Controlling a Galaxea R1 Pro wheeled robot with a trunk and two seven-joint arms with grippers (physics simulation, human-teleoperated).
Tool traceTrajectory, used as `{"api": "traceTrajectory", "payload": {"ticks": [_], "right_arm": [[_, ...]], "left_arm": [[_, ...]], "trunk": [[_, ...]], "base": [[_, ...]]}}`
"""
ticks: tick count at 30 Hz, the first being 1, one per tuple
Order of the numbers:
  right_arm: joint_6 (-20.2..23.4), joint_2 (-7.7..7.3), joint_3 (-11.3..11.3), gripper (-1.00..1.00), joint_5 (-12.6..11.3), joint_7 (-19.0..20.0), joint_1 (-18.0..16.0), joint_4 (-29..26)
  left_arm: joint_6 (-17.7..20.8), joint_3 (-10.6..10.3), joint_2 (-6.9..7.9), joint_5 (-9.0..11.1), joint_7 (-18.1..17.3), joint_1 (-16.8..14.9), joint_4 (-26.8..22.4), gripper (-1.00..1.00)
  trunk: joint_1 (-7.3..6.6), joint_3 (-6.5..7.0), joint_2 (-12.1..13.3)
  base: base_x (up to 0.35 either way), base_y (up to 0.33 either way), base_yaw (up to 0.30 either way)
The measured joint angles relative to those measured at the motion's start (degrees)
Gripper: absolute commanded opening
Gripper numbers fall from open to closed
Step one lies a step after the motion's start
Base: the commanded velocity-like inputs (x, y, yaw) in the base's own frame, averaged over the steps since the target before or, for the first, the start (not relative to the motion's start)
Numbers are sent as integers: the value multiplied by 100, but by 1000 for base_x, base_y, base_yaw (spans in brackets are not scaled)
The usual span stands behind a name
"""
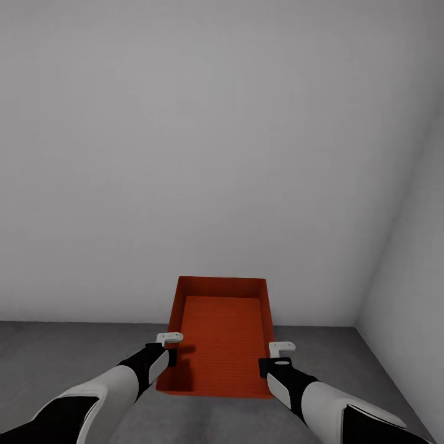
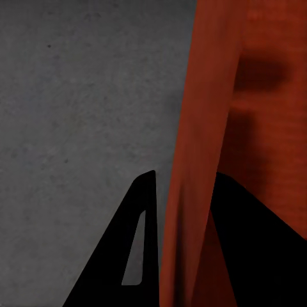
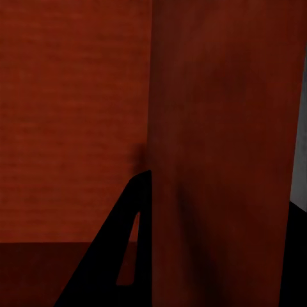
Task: Move the two storage containers from the living room to the garage. In the garage, place one container on the floor and stack the other container on top of it (either order is fine).
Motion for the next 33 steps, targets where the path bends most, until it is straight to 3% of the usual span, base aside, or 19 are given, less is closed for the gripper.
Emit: {"api": "traceTrajectory", "payload": {"ticks": [24,33], "right_arm": [[3,0,0,-100,1,-6,0,-5],[9,-7,4,-100,1,-4,-2,-14]], "left_arm": [[1,2,2,-3,-4,0,0,-100],[3,5,-1,-3,4,0,-1,-100]], "trunk": [[0,0,0],[0,0,0]], "base": [[0,0,-39],[0,0,184]]}}
